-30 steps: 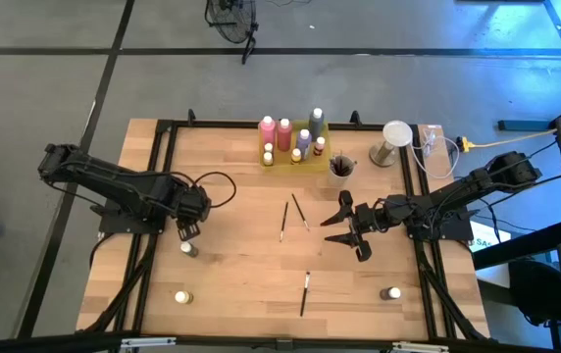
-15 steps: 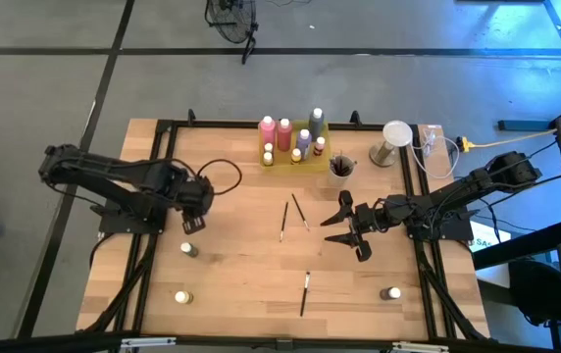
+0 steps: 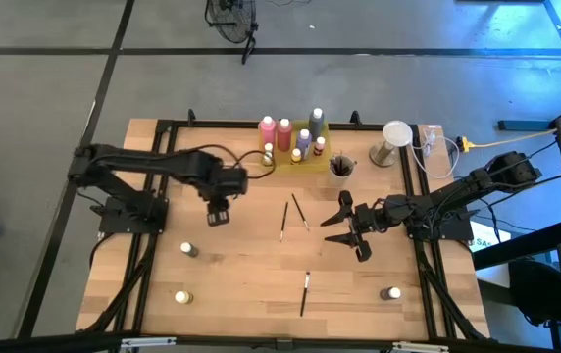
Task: Pick & Place Paint Supplies
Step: Put the small light blue paint bottle into the yellow bin
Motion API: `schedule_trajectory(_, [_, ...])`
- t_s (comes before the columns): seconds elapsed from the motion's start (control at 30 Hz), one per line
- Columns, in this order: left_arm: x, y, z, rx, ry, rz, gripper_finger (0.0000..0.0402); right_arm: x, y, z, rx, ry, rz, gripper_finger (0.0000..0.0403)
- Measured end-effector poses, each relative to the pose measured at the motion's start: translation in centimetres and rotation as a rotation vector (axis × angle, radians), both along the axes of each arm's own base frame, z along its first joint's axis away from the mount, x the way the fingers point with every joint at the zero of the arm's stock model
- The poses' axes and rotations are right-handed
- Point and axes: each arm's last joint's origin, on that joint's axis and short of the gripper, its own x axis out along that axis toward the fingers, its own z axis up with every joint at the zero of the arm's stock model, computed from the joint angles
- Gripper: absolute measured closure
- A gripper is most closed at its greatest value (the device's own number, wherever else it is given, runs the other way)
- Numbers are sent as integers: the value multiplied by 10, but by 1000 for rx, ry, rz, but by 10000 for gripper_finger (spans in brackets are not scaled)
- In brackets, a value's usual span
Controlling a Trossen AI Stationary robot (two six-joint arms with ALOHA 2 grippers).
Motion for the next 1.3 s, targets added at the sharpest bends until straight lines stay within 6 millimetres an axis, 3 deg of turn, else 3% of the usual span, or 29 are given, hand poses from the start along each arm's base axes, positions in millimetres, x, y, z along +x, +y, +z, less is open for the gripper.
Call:
schedule_trajectory(0.23, [43, 22, 17, -24, -47, -106, 260, 0, 0, -1, -4, 13, 0, 211])
schedule_trajectory(0.4, [67, 47, 24, -17, -66, -49, 260, 0, 0, -3, -9, 29, 2, 211])
schedule_trajectory(0.8, [118, 110, 0, -32, -51, 195, 260, 0, 0, -7, -26, 64, 12, 211])
schedule_trajectory(1.07, [147, 121, -7, -24, -77, 189, 260, -1, 0, -9, -82, 69, 14, 211])
schedule_trajectory(1.3, [155, 129, 2, 13, -123, 212, 260, 0, 0, -6, -106, 40, 9, 226])
